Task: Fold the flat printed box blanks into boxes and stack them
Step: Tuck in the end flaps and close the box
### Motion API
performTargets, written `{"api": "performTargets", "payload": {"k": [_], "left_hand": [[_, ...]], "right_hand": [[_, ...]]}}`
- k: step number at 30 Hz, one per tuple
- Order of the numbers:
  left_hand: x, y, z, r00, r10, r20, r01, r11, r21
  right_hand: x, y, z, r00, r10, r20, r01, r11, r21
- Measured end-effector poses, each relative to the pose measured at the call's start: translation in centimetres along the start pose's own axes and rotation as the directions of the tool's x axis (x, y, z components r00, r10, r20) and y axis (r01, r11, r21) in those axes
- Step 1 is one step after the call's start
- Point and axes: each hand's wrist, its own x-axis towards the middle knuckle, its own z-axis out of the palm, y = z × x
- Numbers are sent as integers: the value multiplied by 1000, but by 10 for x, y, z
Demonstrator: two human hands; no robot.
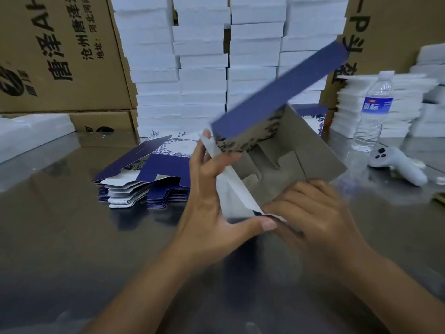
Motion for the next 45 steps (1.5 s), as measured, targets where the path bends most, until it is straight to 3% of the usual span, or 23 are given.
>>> {"api": "performTargets", "payload": {"k": [5,7,10,12,15,18,21,24,33,37,45], "left_hand": [[-1,-7,5,996,53,-65,-51,998,25],[-2,-8,5,993,84,-82,-82,996,29],[0,-7,5,989,121,-83,-118,992,41],[0,-5,5,989,129,-70,-126,991,54],[-1,-3,5,990,124,-61,-120,991,64],[-2,1,6,990,123,-64,-119,991,56],[0,1,5,991,104,-87,-100,994,48],[1,1,2,994,33,-100,-31,999,25],[4,5,-1,985,-48,-166,51,999,12],[4,6,-2,986,-30,-166,30,1000,-2],[5,7,-2,988,-36,-151,31,999,-33]], "right_hand": [[0,-1,-13,994,88,59,-97,982,164],[4,-6,-17,974,217,64,-226,947,228],[23,-12,-22,864,471,176,-503,827,251],[40,-9,-20,800,499,332,-563,816,131],[64,4,-5,677,487,552,-502,854,-138],[73,14,18,526,503,685,-435,852,-292],[73,16,31,413,496,764,-363,859,-361],[78,12,32,354,519,778,-267,853,-448],[97,17,41,21,365,931,-130,924,-359],[96,19,40,11,448,894,-33,893,-448],[90,17,34,53,283,958,-264,929,-260]]}}
